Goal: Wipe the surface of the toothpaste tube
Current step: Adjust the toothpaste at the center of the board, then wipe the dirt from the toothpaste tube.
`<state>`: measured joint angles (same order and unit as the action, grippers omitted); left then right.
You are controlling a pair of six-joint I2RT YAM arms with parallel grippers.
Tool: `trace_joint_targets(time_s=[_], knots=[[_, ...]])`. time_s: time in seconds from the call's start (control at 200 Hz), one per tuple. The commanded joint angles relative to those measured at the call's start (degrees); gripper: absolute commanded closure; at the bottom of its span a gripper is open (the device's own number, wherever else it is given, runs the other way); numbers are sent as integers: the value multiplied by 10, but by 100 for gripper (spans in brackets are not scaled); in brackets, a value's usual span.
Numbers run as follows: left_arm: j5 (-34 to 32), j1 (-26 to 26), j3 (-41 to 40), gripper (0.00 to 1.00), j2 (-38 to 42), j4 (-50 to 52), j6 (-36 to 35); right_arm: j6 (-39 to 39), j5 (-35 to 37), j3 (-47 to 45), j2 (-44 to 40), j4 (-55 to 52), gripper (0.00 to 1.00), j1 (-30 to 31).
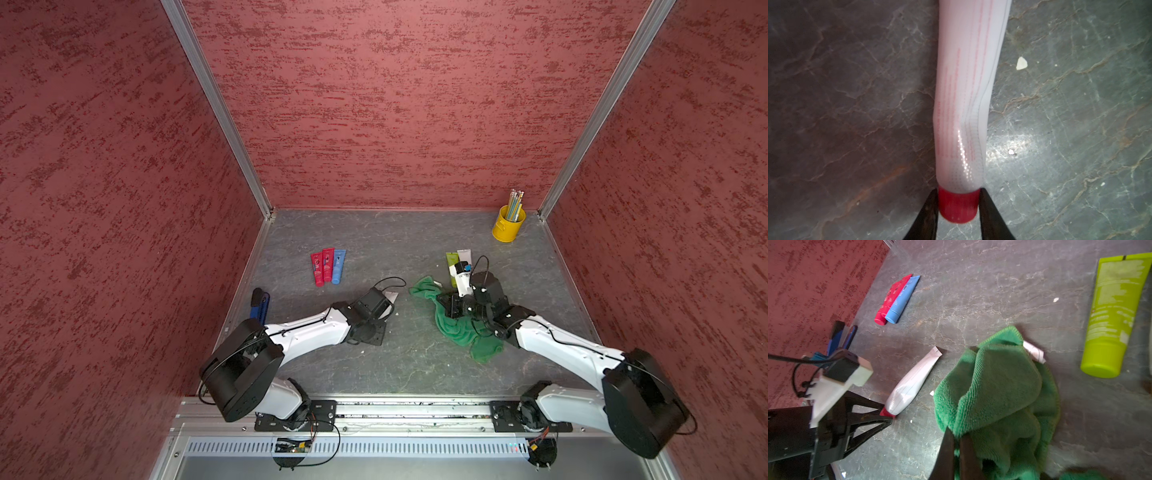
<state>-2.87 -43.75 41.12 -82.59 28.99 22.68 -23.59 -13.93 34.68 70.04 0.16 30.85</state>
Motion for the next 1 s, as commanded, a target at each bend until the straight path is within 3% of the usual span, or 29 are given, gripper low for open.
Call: trace_joint_targets(time_s=[0.0, 0.301, 0.616, 0.716, 0.997], knots=[[-3, -6, -5, 72, 7, -18, -16, -4, -8, 40, -21, -28, 100, -6], [-7, -88, -17, 83, 45, -35, -41, -4, -14, 122, -6, -24, 100, -5], [-13, -136, -34, 86, 64, -49, -47, -16, -73, 158, 148, 13, 100, 2], [-16, -136, -40, 87, 69, -54, -45, -3, -52, 141, 195, -12, 100, 25], [-22, -136, -42, 90, 61, -60, -45, -17, -65, 39, 214, 18, 100, 63]])
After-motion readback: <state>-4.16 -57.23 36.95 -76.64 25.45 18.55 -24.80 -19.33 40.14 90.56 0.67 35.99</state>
